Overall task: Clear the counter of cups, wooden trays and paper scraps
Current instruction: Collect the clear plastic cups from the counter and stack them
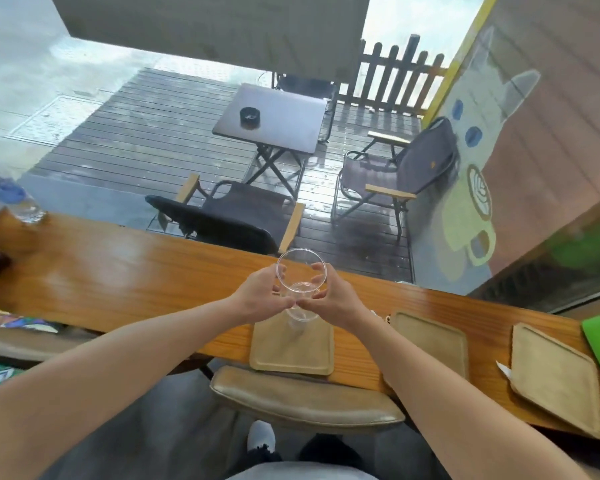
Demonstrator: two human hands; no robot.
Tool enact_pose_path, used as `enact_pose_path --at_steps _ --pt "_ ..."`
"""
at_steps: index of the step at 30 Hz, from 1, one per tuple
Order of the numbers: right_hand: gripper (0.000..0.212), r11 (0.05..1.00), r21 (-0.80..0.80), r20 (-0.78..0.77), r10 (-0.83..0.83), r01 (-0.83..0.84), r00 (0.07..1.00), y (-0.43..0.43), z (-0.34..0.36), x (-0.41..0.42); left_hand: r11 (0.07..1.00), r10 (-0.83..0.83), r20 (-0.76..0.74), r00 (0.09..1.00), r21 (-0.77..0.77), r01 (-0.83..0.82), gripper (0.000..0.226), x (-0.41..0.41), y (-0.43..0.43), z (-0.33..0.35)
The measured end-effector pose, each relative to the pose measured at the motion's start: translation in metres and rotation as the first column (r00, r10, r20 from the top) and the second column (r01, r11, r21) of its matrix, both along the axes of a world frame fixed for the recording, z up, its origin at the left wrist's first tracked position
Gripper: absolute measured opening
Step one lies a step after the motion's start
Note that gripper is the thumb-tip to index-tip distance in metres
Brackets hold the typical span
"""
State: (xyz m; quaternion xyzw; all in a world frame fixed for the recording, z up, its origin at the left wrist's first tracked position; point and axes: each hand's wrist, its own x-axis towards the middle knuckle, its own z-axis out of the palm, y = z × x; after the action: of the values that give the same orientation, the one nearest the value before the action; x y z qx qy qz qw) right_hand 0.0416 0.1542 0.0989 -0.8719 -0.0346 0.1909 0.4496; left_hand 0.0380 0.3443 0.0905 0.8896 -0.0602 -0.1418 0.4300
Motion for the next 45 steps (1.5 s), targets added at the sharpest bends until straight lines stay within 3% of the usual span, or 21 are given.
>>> enact_pose_path --at_steps 8,20,26,30,35,45 --pt "0.081 1.000 -0.007 -0.029 -0.014 0.014 0.999 -0.016 0.003 0.000 0.999 0.001 -0.064 0.998 -0.052 -0.004 0.078 -0.001 -0.013 -0.006" --pt "0.087 1.000 -0.005 -0.153 0.000 -0.001 0.988 -0.025 -0.013 0.006 0.999 -0.003 -0.036 0.999 0.050 0.004 0.058 0.003 -0.022 -0.015" --pt "0.096 1.000 -0.025 -0.158 -0.009 0.005 0.987 -0.022 -0.025 0.005 0.997 0.035 -0.050 0.998 0.069 -0.031 0.062 -0.002 -0.026 -0.021" --pt "0.091 0.999 -0.050 -0.144 -0.004 -0.003 0.990 -0.020 -0.033 0.007 0.994 0.044 -0.057 0.997 0.098 -0.038 0.052 -0.002 -0.024 -0.026" --pt "0.092 0.996 -0.091 -0.173 -0.026 0.010 0.985 -0.017 -0.044 0.011 0.992 0.067 -0.067 0.996 0.114 -0.059 0.057 -0.001 -0.021 -0.031" --pt "0.064 0.981 -0.187 -0.152 0.016 -0.045 0.988 -0.015 -0.056 0.013 0.986 0.071 -0.096 0.993 0.155 -0.055 0.064 -0.004 -0.022 -0.047"
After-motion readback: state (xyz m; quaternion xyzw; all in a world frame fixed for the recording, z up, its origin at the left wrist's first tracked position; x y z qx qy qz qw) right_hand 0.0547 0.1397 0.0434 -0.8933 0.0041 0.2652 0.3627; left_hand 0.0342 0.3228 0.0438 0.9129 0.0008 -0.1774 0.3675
